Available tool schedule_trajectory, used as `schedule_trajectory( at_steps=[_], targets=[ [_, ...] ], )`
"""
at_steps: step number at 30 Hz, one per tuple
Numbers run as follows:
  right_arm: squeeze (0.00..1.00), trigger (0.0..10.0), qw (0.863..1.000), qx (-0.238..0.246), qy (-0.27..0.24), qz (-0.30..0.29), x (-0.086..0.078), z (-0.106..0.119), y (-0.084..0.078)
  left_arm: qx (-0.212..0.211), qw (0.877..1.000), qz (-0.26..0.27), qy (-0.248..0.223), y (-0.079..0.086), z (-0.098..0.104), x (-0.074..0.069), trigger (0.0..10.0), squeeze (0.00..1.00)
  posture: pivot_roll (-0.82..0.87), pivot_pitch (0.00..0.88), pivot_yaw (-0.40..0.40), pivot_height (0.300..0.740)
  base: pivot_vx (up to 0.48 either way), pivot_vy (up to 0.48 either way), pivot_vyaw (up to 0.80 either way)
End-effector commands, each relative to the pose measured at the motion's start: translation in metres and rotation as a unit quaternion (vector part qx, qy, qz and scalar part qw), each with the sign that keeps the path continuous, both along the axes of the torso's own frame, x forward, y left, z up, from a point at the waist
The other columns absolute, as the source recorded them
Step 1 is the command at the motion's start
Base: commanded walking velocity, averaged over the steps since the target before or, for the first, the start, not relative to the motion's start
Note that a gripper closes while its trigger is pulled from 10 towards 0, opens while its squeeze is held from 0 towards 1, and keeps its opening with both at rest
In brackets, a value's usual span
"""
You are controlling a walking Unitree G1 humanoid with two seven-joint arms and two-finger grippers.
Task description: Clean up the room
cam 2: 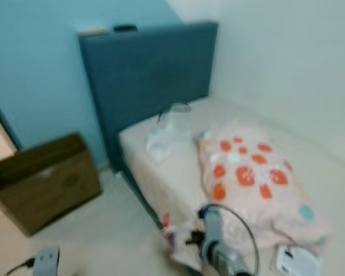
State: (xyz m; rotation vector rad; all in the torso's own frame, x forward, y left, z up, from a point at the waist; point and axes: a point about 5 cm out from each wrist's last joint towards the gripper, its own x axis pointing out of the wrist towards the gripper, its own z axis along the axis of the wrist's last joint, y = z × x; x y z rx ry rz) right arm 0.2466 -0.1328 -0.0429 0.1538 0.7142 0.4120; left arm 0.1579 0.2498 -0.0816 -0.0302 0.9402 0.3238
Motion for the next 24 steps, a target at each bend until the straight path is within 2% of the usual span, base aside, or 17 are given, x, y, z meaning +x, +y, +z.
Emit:
schedule_trajectory(
  at_steps=[1, 6, 8, 10, 14, 24],
  targets=[
    [0.0, 10.0, 1.0, -0.012, -0.01, -0.002, 0.0031, 0.0025, -0.0082, -0.003, 1.0, -0.007, 0.002, -0.0029, -0.0005, 0.0011, 10.0, 0.0, 0.06, 0.0, -0.039, 0.697, 0.48, 0.0, 0.72],
    [0.0, 10.0, 1.0, -0.01, -0.015, -0.005, 0.0059, 0.0045, -0.0074, -0.003, 1.0, -0.009, 0.007, -0.0032, -0.0015, -0.0009, 10.0, 0.0, 0.05, 0.0, -0.037, 0.697, 0.48, 0.0, 0.72],
    [0.0, 10.0, 0.999, -0.01, -0.012, -0.03, 0.008, 0.0051, -0.0101, -0.004, 1.0, -0.009, 0.01, -0.0034, -0.0025, -0.003, 10.0, 0.0, 0.05, 0.0, -0.036, 0.697, 0.48, 0.0, 0.64],
    [0.0, 10.0, 0.999, -0.013, -0.011, -0.03, 0.0081, 0.005, -0.0105, -0.004, 1.0, -0.01, 0.011, -0.0034, -0.0027, -0.0034, 10.0, 0.0, 0.05, 0.0, -0.036, 0.697, 0.48, 0.0, 0.48],
    [0.0, 10.0, 0.999, -0.008, -0.004, -0.042, 0.0077, 0.0042, -0.0111, -0.003, 1.0, -0.009, 0.014, -0.003, -0.0032, -0.0051, 10.0, 0.0, 0.05, 0.0, -0.033, 0.697, 0.439, 0.0, 0.0],
    [0.0, 10.0, 0.999, 0.013, -0.007, -0.036, 0.0066, 0.0046, -0.0094, -0.006, 1.0, -0.007, 0.015, -0.0033, -0.0036, -0.0056, 10.0, 0.0, 0.05, 0.0, -0.03, 0.697, 0.0, 0.0, 0.0]
  ],
)
